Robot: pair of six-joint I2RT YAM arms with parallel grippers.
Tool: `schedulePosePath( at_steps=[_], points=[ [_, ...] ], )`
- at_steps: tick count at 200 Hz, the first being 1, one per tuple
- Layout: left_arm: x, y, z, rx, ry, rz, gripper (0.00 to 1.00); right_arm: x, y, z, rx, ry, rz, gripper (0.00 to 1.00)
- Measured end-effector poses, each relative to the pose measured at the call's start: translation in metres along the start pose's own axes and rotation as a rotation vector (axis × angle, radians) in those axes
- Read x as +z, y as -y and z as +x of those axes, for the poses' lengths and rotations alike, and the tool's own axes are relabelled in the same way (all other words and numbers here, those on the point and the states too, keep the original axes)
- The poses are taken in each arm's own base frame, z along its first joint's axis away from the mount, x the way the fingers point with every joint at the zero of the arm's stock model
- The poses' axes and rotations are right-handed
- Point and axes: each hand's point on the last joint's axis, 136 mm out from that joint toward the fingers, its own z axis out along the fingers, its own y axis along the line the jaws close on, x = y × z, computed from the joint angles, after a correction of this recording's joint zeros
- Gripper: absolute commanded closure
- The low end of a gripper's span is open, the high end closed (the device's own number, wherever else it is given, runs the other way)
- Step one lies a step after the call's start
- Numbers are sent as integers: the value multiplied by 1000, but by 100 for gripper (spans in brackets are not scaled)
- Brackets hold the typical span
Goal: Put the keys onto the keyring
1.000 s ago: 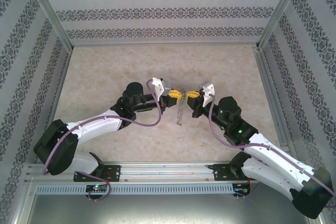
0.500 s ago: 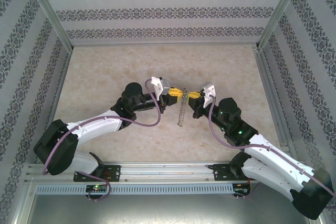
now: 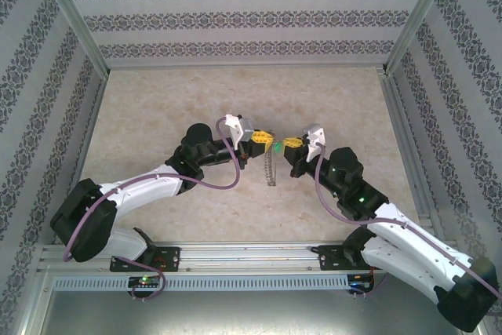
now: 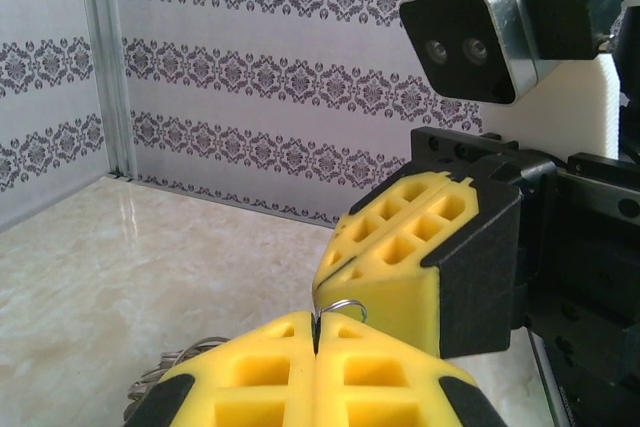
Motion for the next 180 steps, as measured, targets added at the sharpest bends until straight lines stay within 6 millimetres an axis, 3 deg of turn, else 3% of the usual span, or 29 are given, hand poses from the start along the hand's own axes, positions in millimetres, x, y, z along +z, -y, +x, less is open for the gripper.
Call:
schedulePosePath(
  at_steps=[40,77,126,180],
  points=[
    [0,0,1,-6,-2,0,100,-9,19,-9,37,38,58,99],
    [2,-2,7,-20,-15,-1,100,-17,27,-12,82,57,71,72],
    [3,-3,10,-32,-21,-2,100,-26,9,-14,94,64,-35,44],
    [3,-3,10,-34,-21,-2,100,-22,-8,-3,98,11,-139,42]
  ],
)
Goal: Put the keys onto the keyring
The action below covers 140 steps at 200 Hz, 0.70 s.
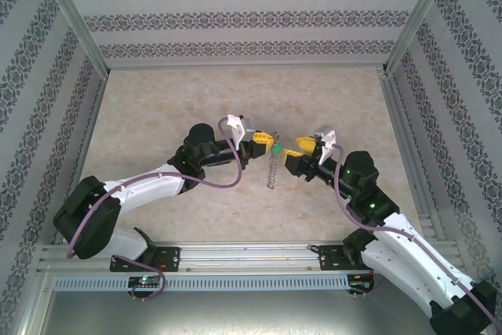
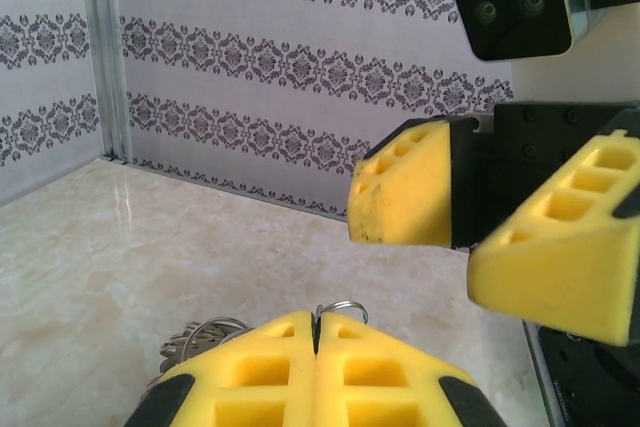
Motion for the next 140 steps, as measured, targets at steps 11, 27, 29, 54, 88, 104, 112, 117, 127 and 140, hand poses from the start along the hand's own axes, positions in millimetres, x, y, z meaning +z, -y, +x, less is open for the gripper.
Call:
schedulePosePath(
  at_steps=[11,27,29,54,88,104,112,117,127,140],
  points=[
    [0,0,0,0,0,0,100,2,-1,4,5,-15,-14,43],
    [0,0,0,0,0,0,100,5,-3,8,12,-35,-28,44],
    [0,0,0,0,0,0,100,5,-3,9,13,-37,-29,44],
    [0,0,0,-1,0,0,100,8,-5,14,19,-59,-50,46],
    [0,0,1,-5,-1,0,100,13,-9,18,28,-91,-83,46],
    [1,-1,2,-8,-3,0,100,15,-10,15,28,-93,-91,47],
    [1,-1,3,-10,-5,-1,100,15,-11,14,26,-89,-92,48],
    [1,-1,3,-10,-5,-1,100,15,-11,14,23,-88,-92,49],
    [1,-1,3,-10,-5,-1,100,16,-11,13,21,-87,-92,50],
    [1,-1,3,-9,-4,0,100,16,-11,12,19,-87,-92,50]
  ],
)
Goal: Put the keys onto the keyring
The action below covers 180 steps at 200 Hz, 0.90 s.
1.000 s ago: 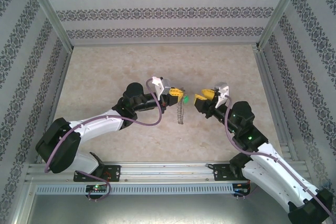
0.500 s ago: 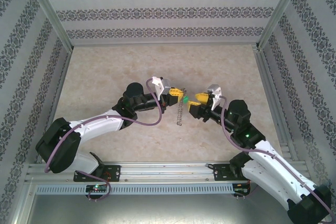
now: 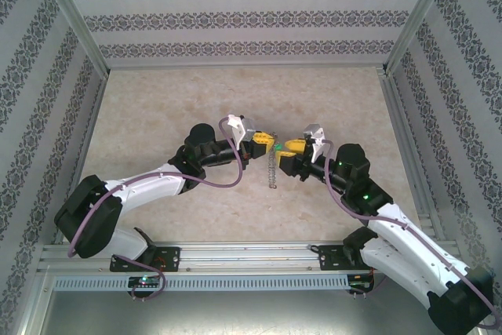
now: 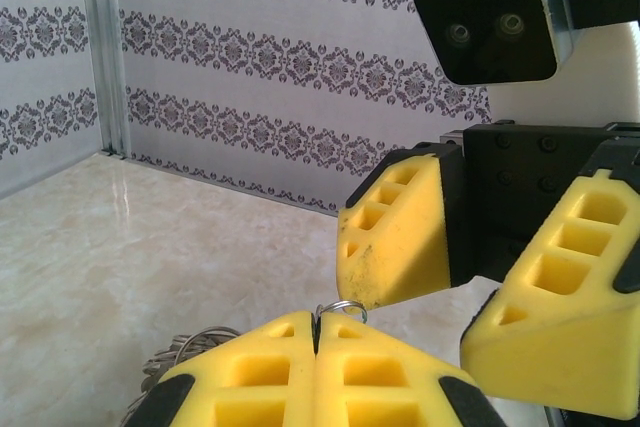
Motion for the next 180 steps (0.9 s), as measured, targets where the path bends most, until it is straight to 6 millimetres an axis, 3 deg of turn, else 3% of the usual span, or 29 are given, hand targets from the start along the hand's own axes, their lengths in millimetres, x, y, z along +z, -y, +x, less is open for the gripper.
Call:
schedulePosePath(
  at_steps=[141,180],
  points=[
    [0,1,-3,10,18,5,100,13,9,0,3,-18,25,63],
    [2,-1,2,1,14,5,100,12,15,-9,-4,10,52,67]
  ],
)
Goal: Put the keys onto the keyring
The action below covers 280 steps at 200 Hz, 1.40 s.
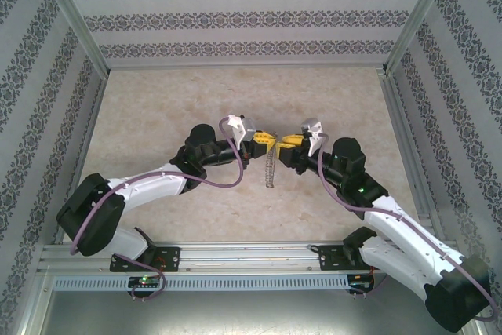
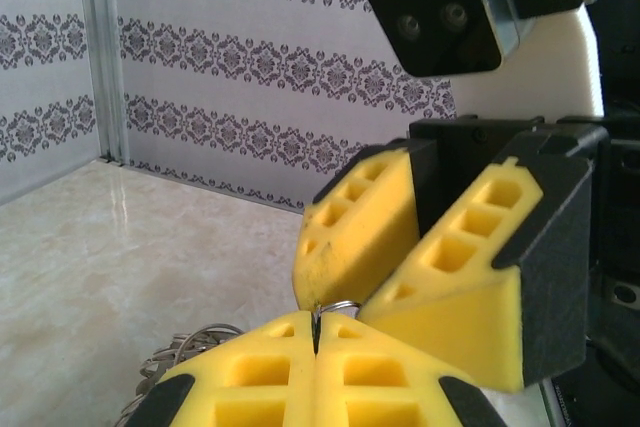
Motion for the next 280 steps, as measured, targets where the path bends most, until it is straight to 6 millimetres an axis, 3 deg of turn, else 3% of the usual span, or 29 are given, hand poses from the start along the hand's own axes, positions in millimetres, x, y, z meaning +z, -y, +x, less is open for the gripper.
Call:
schedulePosePath(
  at_steps=[14,44,95,145,176,188,226,250,280],
  points=[
    [1,-1,2,-5,-3,0,100,1,0,-4,-4,9,2,74],
    [1,-1,4,-15,-6,-2,100,3,1,-7,-12,13,3,100],
    [1,-2,5,-21,-8,-1,100,3,1,-7,-7,12,2,100],
    [0,-2,4,-16,4,-4,100,-12,-3,-24,-21,75,2,100],
    [0,-1,5,-15,6,-5,100,-15,1,-22,-12,78,14,100],
    [-1,-2,6,-15,6,-8,100,-15,6,-15,5,66,27,83],
    [-1,-1,5,-11,13,-7,100,-15,20,6,61,29,59,65],
    [-1,-1,5,-14,14,-7,100,-17,20,7,78,33,56,43],
    [-1,-1,1,-26,33,-4,100,-17,15,7,86,31,21,40]
  ],
)
